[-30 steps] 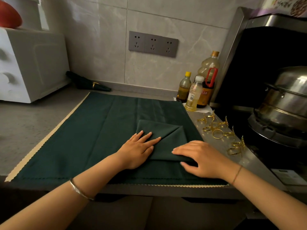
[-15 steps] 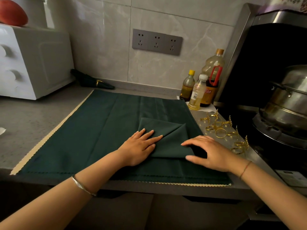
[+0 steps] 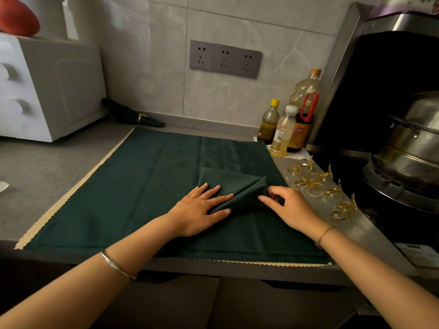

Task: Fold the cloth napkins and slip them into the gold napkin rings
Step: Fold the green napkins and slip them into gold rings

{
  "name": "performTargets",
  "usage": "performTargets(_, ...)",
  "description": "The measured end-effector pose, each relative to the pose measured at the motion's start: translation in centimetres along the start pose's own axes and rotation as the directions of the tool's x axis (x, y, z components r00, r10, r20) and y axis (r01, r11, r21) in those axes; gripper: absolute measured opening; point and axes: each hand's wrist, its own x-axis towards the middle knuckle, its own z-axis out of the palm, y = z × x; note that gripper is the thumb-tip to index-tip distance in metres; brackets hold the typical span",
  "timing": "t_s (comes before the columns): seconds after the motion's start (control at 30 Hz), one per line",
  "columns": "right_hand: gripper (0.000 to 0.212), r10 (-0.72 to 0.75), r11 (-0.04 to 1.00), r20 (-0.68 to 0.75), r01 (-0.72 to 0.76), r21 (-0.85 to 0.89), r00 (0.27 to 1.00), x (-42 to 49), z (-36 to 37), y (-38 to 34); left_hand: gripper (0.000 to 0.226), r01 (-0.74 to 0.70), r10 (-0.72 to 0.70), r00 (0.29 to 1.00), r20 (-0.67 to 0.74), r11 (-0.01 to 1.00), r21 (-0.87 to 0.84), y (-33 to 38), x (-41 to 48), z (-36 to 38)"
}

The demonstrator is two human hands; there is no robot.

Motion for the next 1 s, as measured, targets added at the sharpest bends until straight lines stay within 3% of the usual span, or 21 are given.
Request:
performTargets(0.27, 0.013, 0.117, 0.98, 0.078, -0.127, 0.151, 0.99, 1.7, 1.0, 0.3, 0.043, 0.004, -0.002, 1.0, 0.02, 0.995, -0.095, 0.0, 0.2, -0.5)
performTargets(0.4, 0.013, 0.127, 0.975, 0.105, -0.143, 0.172, 0.986, 2.1, 1.0, 0.4, 0.047, 0.028, -0.02, 0.997, 0.08, 0.996, -0.089, -0.5, 1.3, -1.2)
performTargets(0.67, 0.013, 0.176, 0.972, 0.173, -0.198, 0.122, 0.969, 3.1, 1.2, 0.5, 0.049, 0.122, -0.116, 0.99, -0.084, 0.99, 0.075, -2.4, 6.9, -2.2)
performTargets(0.83, 0.015, 0.195, 0.972, 0.148, -0.211, 0.1, 0.97, 3.7, 0.8, 0.8, 0.038, 0.19, -0.13, 0.937, -0.325, 0.969, 0.16, -2.1, 6.7, -3.6)
performTargets(1.0, 0.024, 0.195, 0.981, 0.028, -0.196, 0.014, 0.98, 5.2, 0.8, 1.4, 0.036, 0.317, -0.275, 0.922, -0.274, 0.94, 0.125, -1.1, 4.8, -4.5)
